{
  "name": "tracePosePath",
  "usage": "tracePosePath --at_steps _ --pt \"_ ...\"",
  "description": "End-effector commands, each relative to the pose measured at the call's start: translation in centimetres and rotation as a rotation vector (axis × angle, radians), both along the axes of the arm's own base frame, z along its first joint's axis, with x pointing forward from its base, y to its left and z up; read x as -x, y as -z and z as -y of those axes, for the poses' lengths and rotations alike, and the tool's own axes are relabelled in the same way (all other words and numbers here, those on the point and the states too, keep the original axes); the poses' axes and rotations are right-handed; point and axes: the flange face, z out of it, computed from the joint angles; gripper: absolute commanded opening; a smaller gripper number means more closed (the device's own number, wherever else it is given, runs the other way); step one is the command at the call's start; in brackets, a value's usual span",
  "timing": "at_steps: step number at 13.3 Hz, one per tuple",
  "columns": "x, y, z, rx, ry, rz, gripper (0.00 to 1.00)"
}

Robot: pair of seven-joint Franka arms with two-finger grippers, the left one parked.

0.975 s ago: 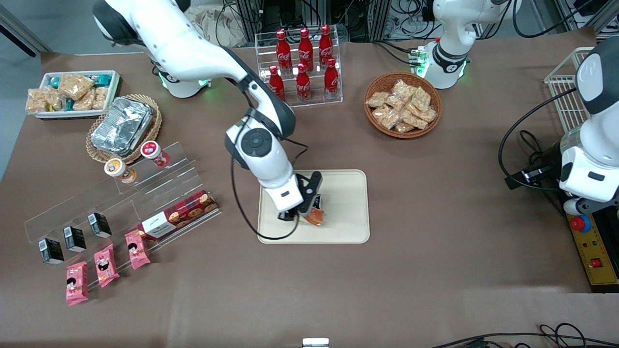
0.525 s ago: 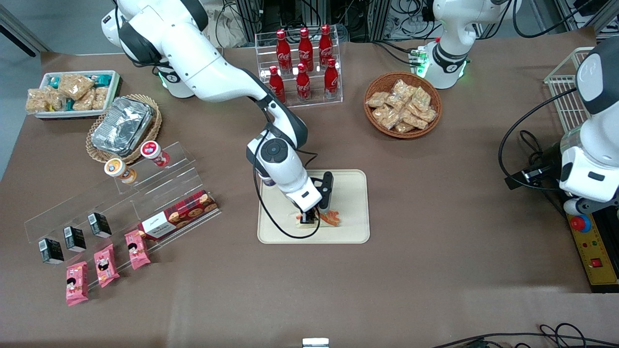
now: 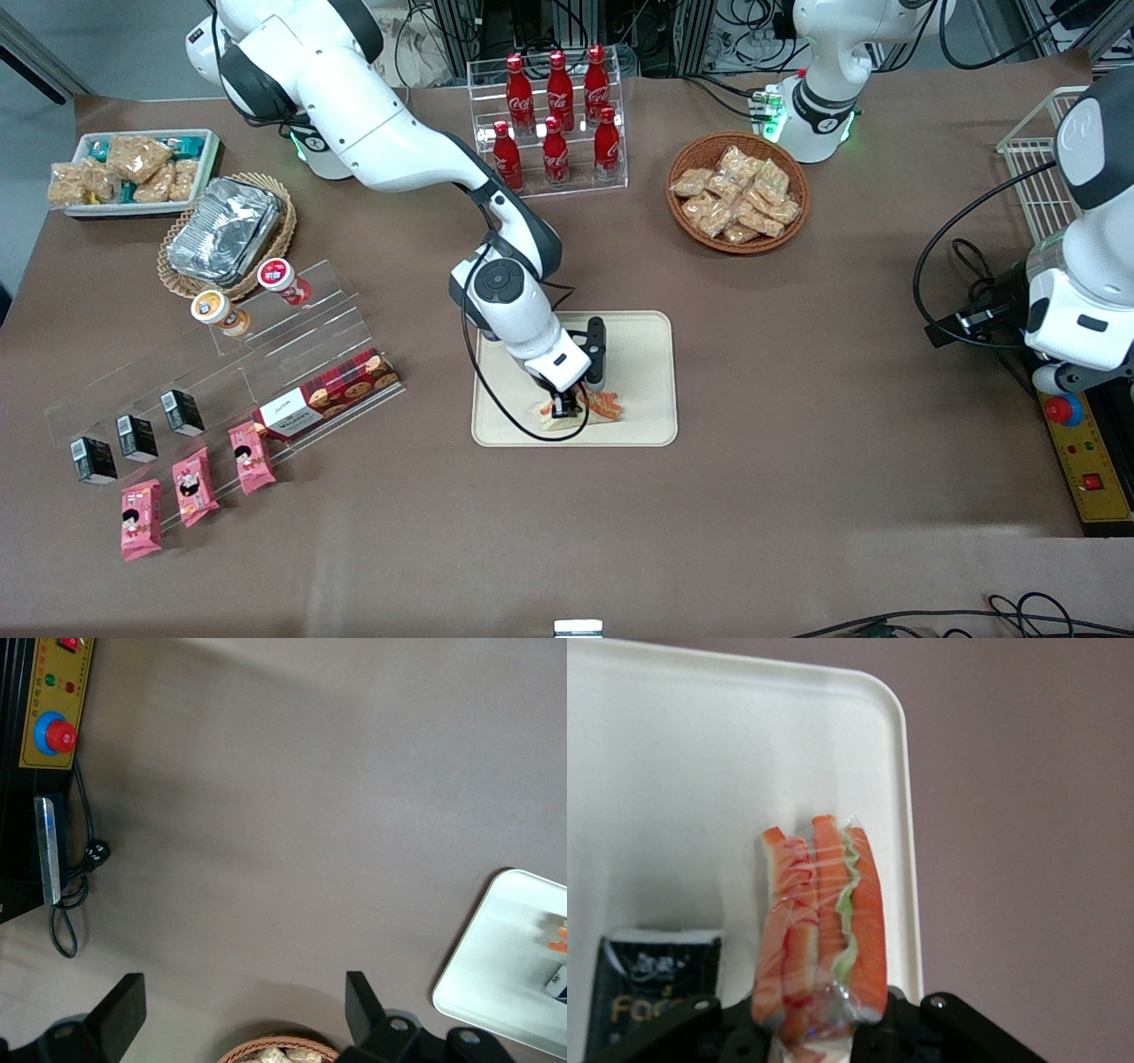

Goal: Place sandwich on tray
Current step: 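Lower the sandwich onto the tray beside the black box and open the right gripper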

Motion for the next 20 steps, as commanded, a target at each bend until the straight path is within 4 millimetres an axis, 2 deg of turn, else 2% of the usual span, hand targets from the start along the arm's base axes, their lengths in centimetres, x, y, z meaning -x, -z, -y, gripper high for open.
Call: tracePosePath --at_steps 1,2,3,5,8,9,11,14,16,18,19,20 --pt "-1.5 0.1 0.8 0.003 0.000 0.030 0.42" --pt "-1.8 0.2 1.3 -0.002 0.018 0.023 0.99" --pt "-2.2 0.0 1.7 -0.010 0.033 0.019 1.00" --pt "-2.3 -2.1 1.5 -0.036 0.045 0.026 1.00" --pt "-2.1 -7.7 1.7 -0.080 0.092 -0.023 1.00" --pt "-2.4 -9.9 2.5 -0.102 0.132 -0.064 1.00" --pt "-3.6 -13.8 6.1 -0.102 0.192 -0.146 1.00" --pt "-5.0 -19.7 13.0 -0.076 0.304 -0.259 1.00" --pt "-5.7 -22.7 18.8 -0.062 0.461 -0.354 1.00" --pt "-4.6 -26.1 22.2 -0.035 0.589 -0.435 1.00" --pt "-4.2 -28.0 24.9 -0.026 0.714 -0.470 1.00" --pt "-3.3 -29.6 26.6 -0.018 0.828 -0.514 1.00"
